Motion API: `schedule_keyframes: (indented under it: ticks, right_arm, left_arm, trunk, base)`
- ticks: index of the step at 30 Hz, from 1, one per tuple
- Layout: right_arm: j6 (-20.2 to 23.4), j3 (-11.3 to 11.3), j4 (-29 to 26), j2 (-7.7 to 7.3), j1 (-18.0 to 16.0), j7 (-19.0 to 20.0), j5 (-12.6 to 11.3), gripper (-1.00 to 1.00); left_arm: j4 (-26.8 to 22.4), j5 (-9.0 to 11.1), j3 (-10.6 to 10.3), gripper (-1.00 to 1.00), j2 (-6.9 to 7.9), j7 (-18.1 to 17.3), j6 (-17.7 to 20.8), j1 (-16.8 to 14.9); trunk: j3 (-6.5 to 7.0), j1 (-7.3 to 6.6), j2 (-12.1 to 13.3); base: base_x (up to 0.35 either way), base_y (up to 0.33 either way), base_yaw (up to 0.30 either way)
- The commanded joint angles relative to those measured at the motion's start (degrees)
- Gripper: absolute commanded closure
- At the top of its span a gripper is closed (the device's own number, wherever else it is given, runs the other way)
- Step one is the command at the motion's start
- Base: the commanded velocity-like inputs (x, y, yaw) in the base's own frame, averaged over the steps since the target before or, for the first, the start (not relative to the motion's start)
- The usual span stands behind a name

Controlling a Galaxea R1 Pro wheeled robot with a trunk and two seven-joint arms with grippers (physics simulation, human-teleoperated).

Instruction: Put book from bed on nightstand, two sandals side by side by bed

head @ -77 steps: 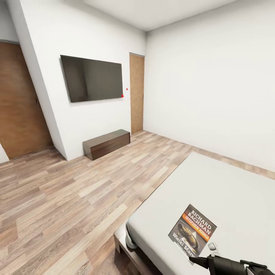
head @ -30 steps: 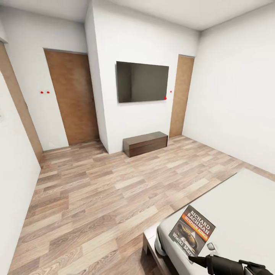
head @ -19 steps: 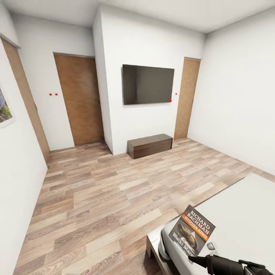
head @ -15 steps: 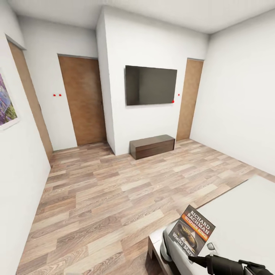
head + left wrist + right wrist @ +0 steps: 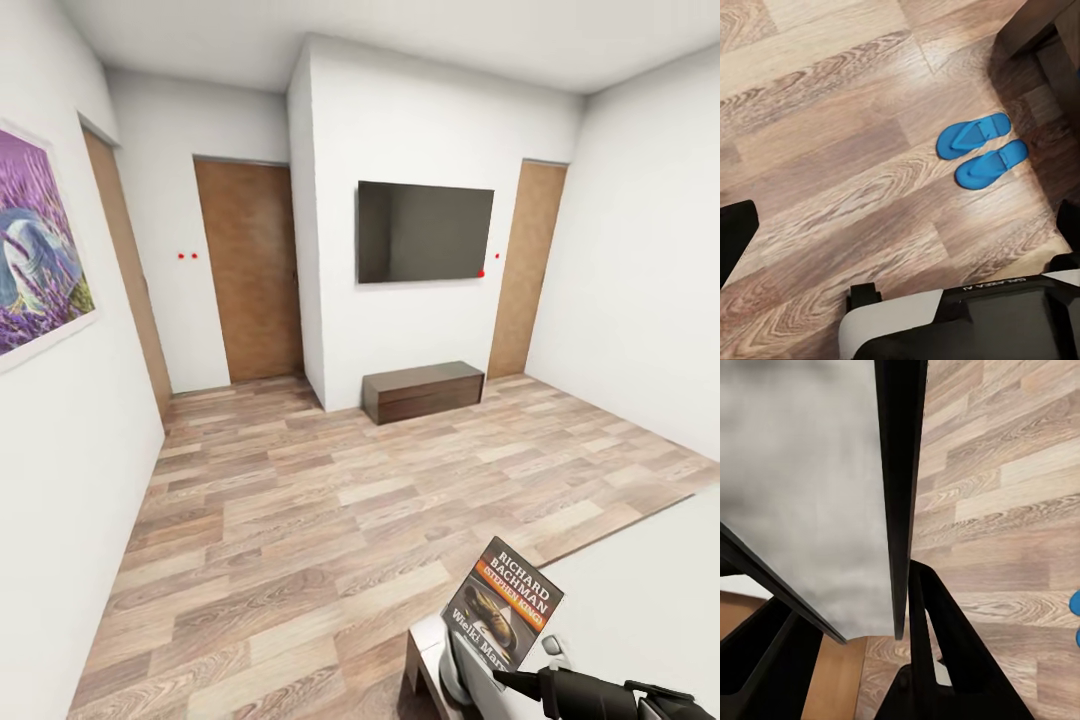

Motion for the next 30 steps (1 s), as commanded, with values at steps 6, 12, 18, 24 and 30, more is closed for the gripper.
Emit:
schedule_keyframes:
  ticks: [6,12,18,24,30]
  right_arm:
    - [0.68,0.34,-0.03,-0.05,-0.01,0.13,-0.6,1.0]
    - [0.72,0.34,-0.03,-0.09,-0.01,0.13,-0.6,1.0]
    - [0.79,0.34,-0.03,-0.13,-0.01,0.13,-0.6,1.0]
    - [0.83,0.34,-0.03,-0.13,-0.01,0.15,-0.6,1.0]
    - [0.79,0.34,-0.03,-0.13,-0.01,0.14,-0.6,1.0]
  left_arm:
    - [0.04,-0.61,0.49,-1.0,-0.23,1.23,-0.23,0.36]
    - [0.04,-0.61,0.49,-1.0,-0.21,1.78,-0.23,0.41]
    - [0.04,-0.61,0.49,-1.0,-0.17,3.65,-0.23,0.42]
    - [0.04,-0.61,0.49,-1.0,-0.1,3.89,-0.25,0.42]
    - [0.04,-0.61,0.49,-1.0,-0.09,3.91,-0.31,0.42]
  trunk:
    - [0.46,0.03,-0.04]
    - [0.94,0.03,-0.04]
    - [1.43,0.03,-0.04]
    - [1.91,0.03,-0.04]
    - [2.39,0.03,-0.04]
  base:
    - [0.0,0.0,0.19]
    - [0.0,0.0,0.19]
    - [0.0,0.0,0.19]
    - [0.0,0.0,0.19]
    - [0.0,0.0,0.19]
